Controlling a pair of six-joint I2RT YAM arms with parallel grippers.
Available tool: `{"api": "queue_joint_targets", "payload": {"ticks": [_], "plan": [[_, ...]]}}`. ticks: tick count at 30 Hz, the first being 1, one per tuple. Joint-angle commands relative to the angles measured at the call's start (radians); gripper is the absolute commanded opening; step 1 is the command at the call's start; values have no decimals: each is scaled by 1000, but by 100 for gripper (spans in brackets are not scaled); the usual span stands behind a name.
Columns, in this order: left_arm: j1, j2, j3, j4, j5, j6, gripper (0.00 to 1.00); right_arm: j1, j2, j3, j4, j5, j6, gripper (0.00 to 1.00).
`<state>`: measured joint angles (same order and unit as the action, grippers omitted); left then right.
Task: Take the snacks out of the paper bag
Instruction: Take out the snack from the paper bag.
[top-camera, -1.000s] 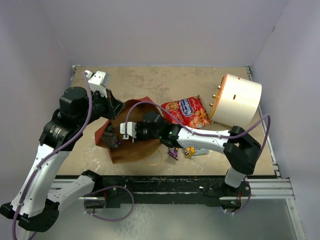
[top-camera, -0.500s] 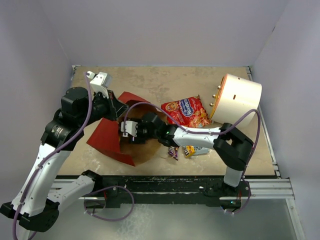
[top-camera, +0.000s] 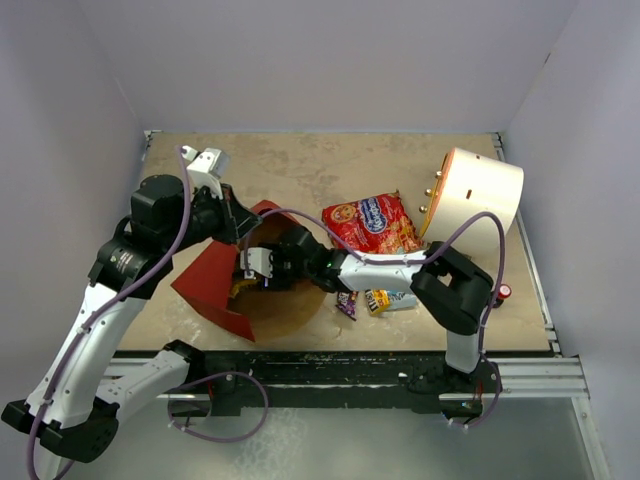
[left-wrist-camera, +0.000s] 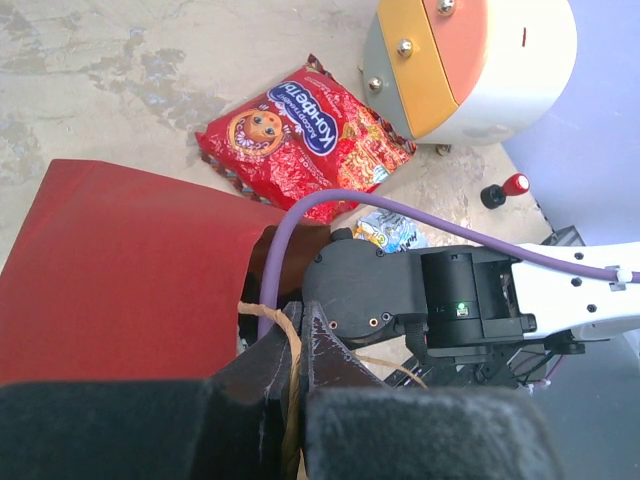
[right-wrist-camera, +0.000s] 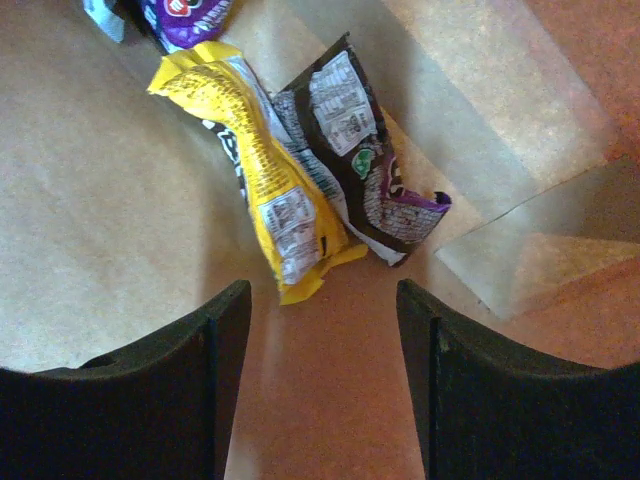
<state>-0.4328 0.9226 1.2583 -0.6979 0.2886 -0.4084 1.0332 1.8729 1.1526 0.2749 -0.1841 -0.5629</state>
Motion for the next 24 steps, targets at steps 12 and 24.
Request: {"api": "queue_joint_targets", "payload": {"ticks": [12, 24], "plan": [[-1, -2, 12, 42, 25, -9, 0, 15, 21, 24, 72, -111, 18, 58], [-1, 15, 31, 36, 22, 6, 0, 16, 182, 156, -19, -20, 19, 52]]}}
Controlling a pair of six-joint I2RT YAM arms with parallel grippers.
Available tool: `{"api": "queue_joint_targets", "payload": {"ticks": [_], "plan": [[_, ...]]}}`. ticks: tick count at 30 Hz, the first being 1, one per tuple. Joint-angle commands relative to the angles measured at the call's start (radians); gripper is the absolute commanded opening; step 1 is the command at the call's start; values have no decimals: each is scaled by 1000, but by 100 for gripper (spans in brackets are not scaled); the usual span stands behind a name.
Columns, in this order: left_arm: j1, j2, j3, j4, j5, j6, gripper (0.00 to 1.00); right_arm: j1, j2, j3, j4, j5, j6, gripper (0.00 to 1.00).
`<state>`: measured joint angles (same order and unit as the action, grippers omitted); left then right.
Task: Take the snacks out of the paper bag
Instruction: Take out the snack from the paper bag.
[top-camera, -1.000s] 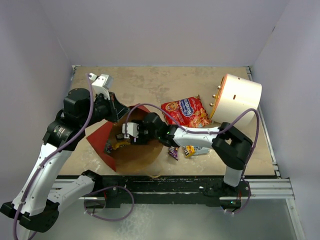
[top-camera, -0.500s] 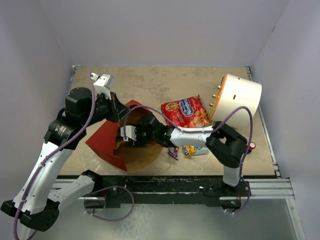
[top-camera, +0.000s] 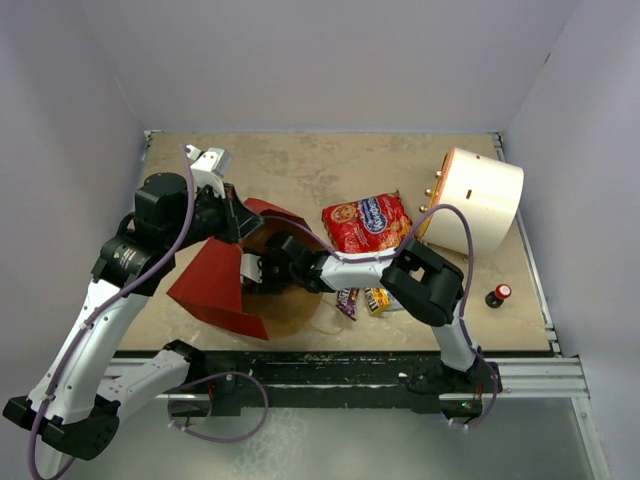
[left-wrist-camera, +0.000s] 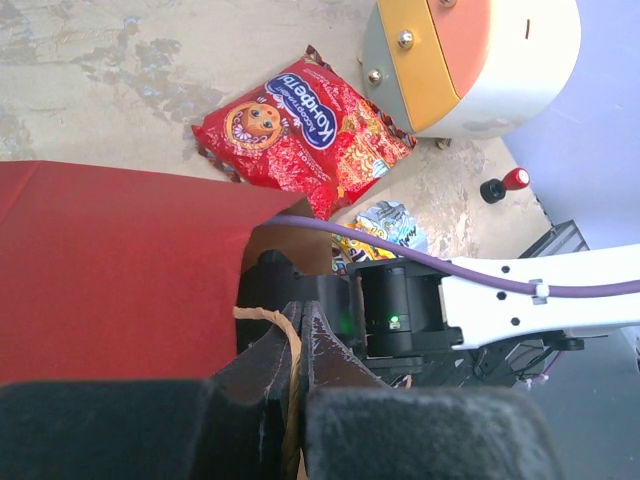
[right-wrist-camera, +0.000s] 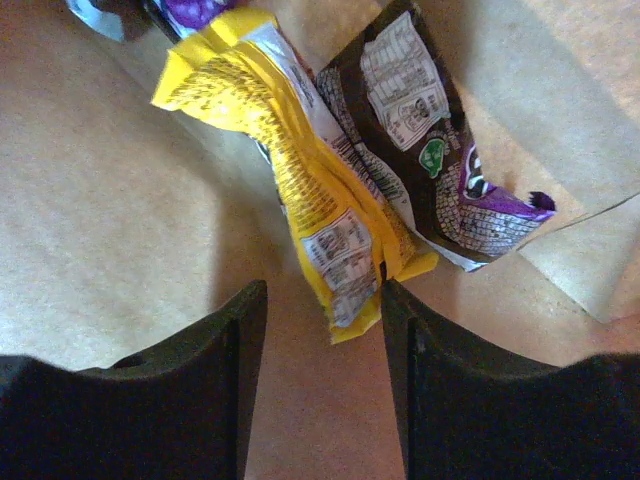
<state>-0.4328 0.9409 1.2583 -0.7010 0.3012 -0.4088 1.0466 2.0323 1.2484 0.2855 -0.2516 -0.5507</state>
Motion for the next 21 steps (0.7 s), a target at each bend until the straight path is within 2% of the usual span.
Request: {"api": "queue_joint_targets", "payload": {"ticks": [1, 4, 8, 11, 15, 21], "plan": [[-1, -4, 31, 38, 7, 7, 0, 2, 34, 76, -41, 57, 7, 49], [-1, -4, 31, 35, 2, 9, 0, 4, 60, 95, -53, 57, 21, 40], [-1, -3, 30, 29, -10, 6, 0, 3, 58, 110, -49, 60, 27, 23], [-1, -9, 24, 13, -50, -4, 0, 2, 11, 88, -38, 68, 30, 11], [-1, -28, 7, -14, -133, -31, 0, 3, -91, 39, -51, 72, 32, 0], [-1, -37, -3, -33, -229, -47, 0, 2, -240, -43, -115, 61, 38, 0]]}}
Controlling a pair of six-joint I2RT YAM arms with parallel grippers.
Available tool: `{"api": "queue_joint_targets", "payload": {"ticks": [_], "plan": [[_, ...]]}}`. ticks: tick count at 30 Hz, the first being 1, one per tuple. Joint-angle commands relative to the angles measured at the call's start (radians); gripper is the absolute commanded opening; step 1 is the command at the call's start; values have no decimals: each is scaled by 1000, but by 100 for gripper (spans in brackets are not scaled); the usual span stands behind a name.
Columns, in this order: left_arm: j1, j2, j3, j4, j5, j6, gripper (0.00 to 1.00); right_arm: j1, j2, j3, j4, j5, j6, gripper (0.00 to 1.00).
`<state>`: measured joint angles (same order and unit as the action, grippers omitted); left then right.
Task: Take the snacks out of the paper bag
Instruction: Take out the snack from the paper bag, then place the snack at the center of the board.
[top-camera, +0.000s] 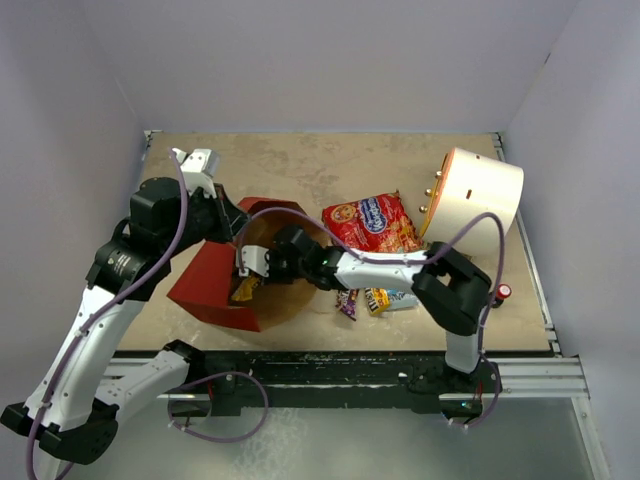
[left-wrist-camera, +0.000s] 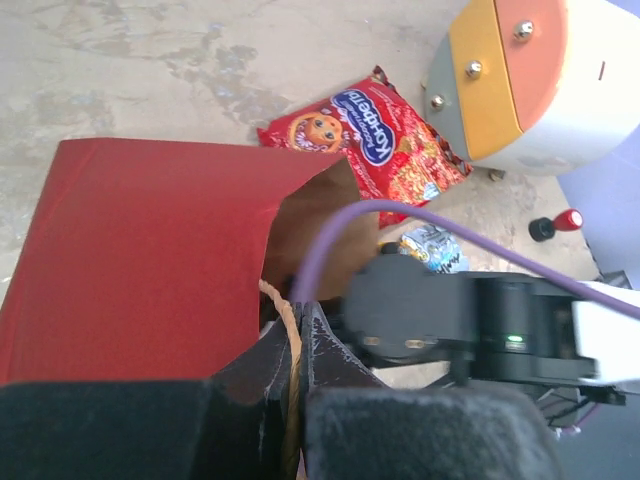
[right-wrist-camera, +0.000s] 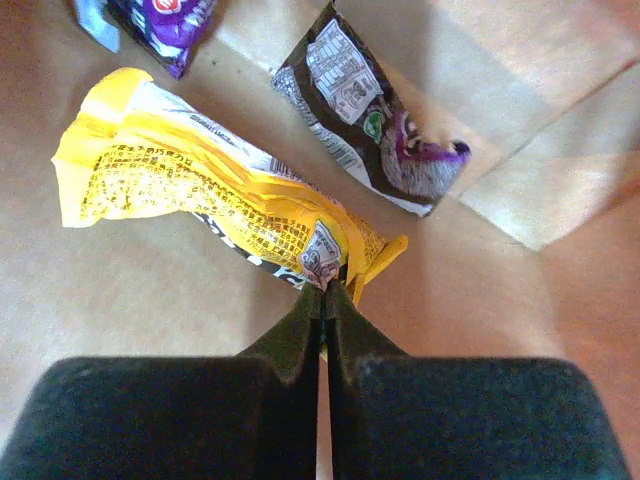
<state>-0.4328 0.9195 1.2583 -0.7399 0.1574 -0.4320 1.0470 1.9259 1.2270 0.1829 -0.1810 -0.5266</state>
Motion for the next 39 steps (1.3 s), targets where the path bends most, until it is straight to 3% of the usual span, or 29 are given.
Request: {"api": "queue_joint_targets", "payload": {"ticks": [1, 14, 19, 26, 30, 36, 39], "plan": [[-1, -17, -6, 11, -93, -25, 0, 2, -155, -37, -22, 0, 16, 0], [-2, 27, -3, 69, -154, 43, 0, 2, -496, -142, -119, 111, 40, 0], [-1, 47, 4, 50, -225, 35, 0, 2, -663, -206, -125, 217, 31, 0], [-1, 58, 17, -17, -305, 12, 0, -23, -910, -321, -135, 489, 55, 0], [-1, 44, 3, -41, -352, 6, 0, -105, -977, -367, -237, 578, 192, 0], [0, 42, -5, -75, -393, -10, 0, -119, -1081, -430, -445, 523, 455, 0], [0, 42, 6, -97, -443, -24, 0, -119, -1131, -461, -441, 478, 395, 0]]}}
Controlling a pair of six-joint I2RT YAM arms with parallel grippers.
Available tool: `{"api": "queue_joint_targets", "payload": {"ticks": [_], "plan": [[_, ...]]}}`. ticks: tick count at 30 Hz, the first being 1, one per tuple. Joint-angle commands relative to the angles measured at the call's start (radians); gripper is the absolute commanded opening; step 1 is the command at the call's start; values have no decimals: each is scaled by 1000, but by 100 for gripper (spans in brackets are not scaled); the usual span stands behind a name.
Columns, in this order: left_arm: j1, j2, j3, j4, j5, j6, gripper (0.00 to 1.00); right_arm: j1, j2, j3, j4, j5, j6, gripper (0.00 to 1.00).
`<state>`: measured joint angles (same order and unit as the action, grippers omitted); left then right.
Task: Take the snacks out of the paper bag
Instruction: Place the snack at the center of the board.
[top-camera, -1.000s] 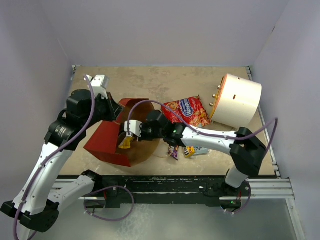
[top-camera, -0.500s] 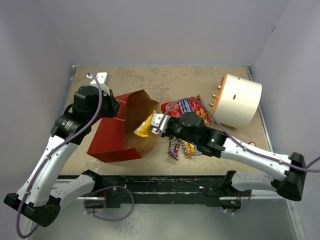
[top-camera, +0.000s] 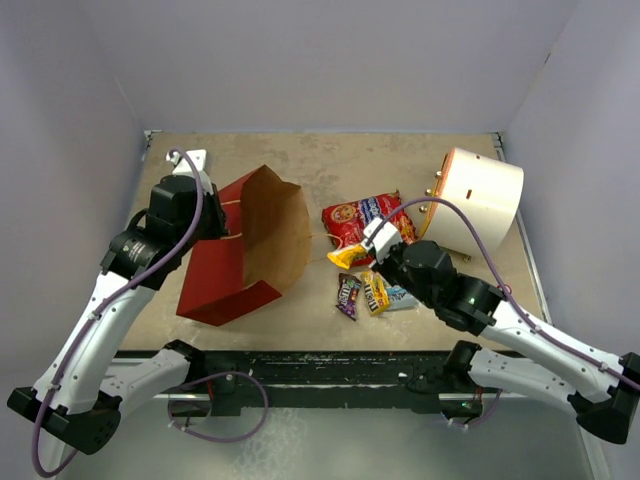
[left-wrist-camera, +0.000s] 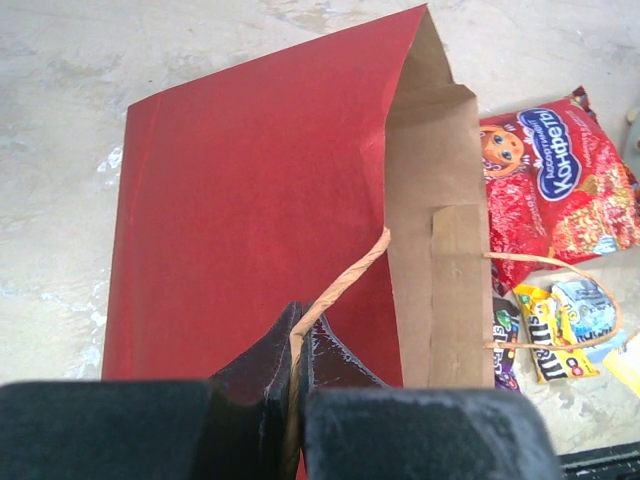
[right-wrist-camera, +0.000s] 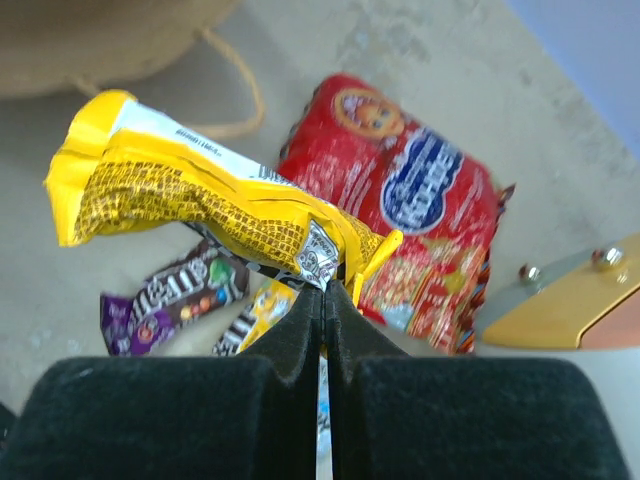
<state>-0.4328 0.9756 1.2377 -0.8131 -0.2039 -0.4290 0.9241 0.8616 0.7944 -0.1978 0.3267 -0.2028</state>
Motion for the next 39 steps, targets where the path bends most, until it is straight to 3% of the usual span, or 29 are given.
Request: {"api": "queue_joint_targets", "payload": {"ticks": [1, 6, 8, 11, 17, 26, 31, 36, 39], "plan": [[0, -16, 30, -27, -92, -28, 0, 4, -69, -28, -62, -32, 35, 0], [0, -21, 61, -31, -120, -17, 0, 5, -52, -43, -190, -235, -452, 0], [0, -21, 69, -31, -124, -13, 0, 4, -68, -104, -162, -225, -597, 0], [0, -21, 86, -36, -119, -8, 0, 4, -69, -153, -122, -238, -775, 0], [0, -28, 106, -36, -114, -7, 0, 4, 105, -177, -63, -297, -996, 0], [0, -20, 166, -58, -155, 35, 0, 4, 315, -183, 75, -237, -1038, 2], [0, -38, 153, -34, -203, 61, 0, 4, 291, -177, 64, -215, -976, 27], [0, -35, 141, 17, -266, 112, 0, 4, 159, -175, 31, -203, -897, 39], [0, -37, 144, 56, -334, 192, 0, 4, 133, -164, -4, -196, -870, 40]]}}
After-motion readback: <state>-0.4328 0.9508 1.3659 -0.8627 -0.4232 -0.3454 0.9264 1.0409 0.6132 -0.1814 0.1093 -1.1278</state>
